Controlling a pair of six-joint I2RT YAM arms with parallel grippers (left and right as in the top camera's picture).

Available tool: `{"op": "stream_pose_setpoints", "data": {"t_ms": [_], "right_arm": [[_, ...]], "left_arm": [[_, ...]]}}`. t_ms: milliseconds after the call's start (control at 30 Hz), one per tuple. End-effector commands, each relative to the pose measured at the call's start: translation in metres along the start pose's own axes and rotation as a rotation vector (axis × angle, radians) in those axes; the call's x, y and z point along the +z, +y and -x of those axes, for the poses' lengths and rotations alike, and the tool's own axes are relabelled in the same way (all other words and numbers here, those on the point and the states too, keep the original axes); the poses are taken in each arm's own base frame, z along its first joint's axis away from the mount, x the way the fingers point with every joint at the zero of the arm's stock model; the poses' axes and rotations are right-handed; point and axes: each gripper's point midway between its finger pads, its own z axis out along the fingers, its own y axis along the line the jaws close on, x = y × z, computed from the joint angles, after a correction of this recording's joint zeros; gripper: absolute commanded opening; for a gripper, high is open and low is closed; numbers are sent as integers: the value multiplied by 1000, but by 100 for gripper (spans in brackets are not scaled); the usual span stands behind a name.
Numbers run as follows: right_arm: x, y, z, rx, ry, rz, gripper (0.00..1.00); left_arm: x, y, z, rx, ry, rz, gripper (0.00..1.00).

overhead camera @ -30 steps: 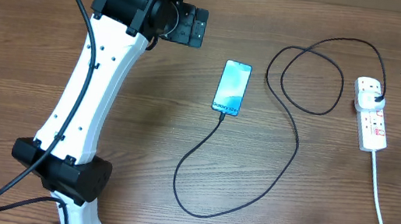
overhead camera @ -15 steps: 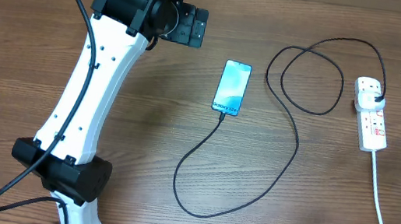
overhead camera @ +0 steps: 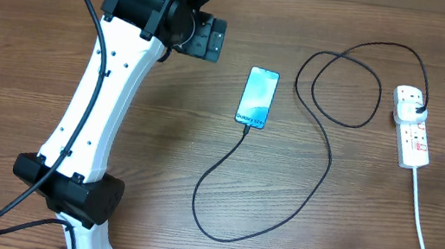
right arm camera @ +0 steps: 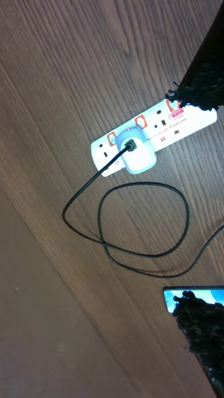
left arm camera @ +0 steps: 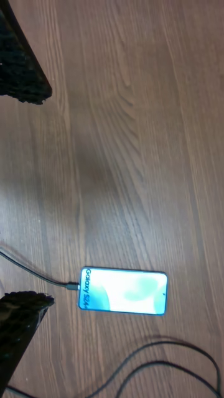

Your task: Plug charger to phone and switch on socket

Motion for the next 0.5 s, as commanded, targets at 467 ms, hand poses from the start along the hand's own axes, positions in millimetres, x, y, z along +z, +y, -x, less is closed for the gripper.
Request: {"op": "stream_pose_setpoints", "data": {"t_ms": [467], "right_arm": [[-4, 1, 7, -9, -21, -7, 100]], "left_arm": [[-58, 23, 0, -20, -262, 32, 100]]}}
